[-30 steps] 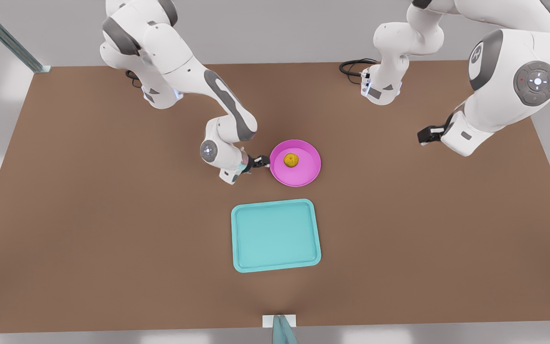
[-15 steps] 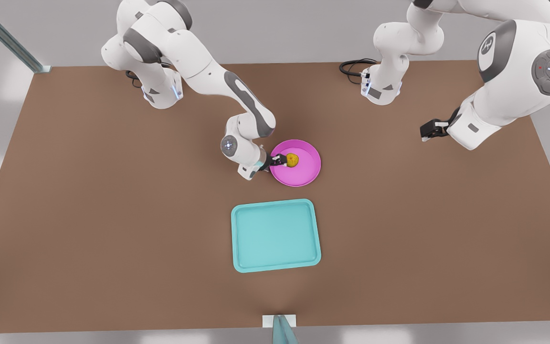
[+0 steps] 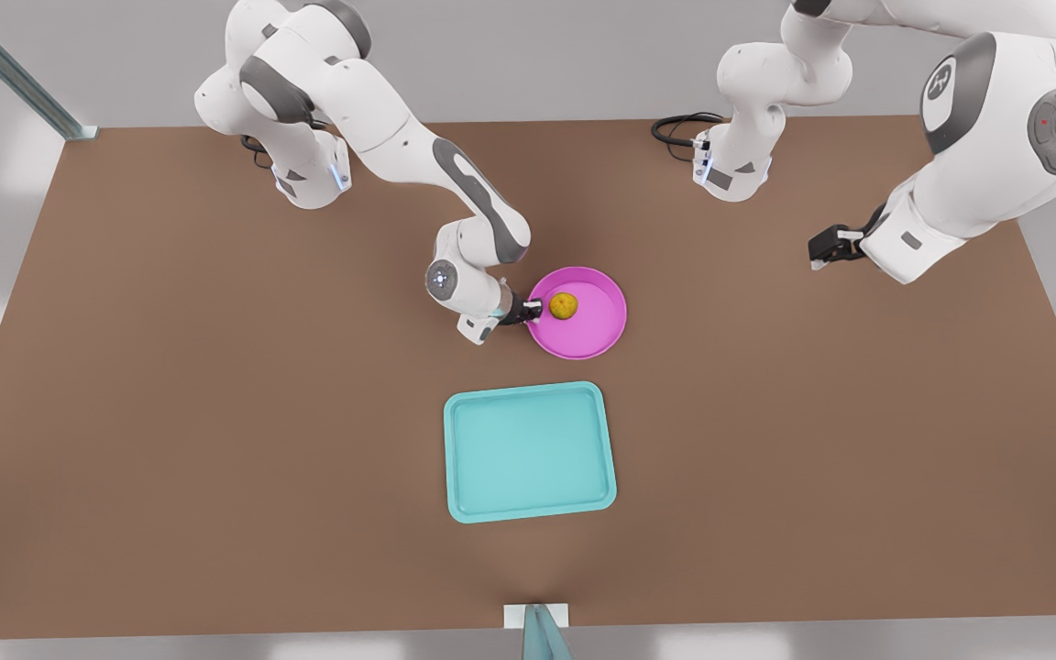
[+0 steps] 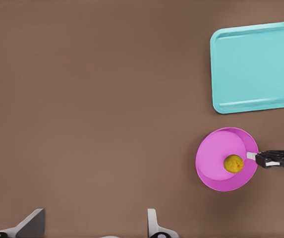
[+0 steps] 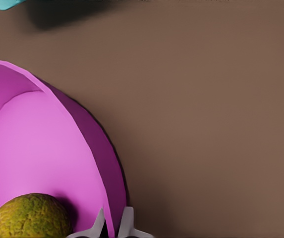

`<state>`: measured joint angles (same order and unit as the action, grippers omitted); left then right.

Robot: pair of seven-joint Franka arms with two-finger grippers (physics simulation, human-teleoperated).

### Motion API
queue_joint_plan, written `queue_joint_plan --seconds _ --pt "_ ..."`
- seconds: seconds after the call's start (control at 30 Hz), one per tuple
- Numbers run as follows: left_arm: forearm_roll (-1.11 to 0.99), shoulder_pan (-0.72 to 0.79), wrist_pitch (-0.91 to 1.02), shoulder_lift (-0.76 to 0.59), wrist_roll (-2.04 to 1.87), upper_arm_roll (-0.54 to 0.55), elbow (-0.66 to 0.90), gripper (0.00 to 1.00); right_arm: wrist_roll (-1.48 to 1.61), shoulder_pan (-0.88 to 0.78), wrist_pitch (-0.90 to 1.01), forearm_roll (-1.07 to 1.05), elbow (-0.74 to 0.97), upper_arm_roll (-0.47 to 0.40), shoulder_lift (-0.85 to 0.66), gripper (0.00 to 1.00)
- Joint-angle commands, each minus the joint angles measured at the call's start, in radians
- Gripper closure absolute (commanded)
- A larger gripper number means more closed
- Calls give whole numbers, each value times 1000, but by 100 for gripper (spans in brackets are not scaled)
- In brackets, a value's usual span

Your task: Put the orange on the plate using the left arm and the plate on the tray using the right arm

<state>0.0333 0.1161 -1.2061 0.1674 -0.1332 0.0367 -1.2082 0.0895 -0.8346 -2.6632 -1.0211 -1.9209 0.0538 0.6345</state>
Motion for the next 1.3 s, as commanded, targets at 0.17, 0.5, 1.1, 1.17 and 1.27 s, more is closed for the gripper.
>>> queue_joint_plan --seconds 0.17,0.5,1.1,1.17,1.27 --pt "-1 1 31 -3 30 0 1 0 -17 51 57 4 20 -3 -65 79" --pt "-1 -1 30 4 27 0 1 0 -19 388 244 4 269 -6 37 79" --pt "-3 -1 28 15 23 2 1 0 -17 431 368 35 367 -54 100 0" --pt "-9 -1 31 15 32 2 1 0 -14 433 935 349 486 -274 80 0" --pt "-12 -1 34 14 27 -1 -1 0 153 652 1479 932 842 -350 80 0"
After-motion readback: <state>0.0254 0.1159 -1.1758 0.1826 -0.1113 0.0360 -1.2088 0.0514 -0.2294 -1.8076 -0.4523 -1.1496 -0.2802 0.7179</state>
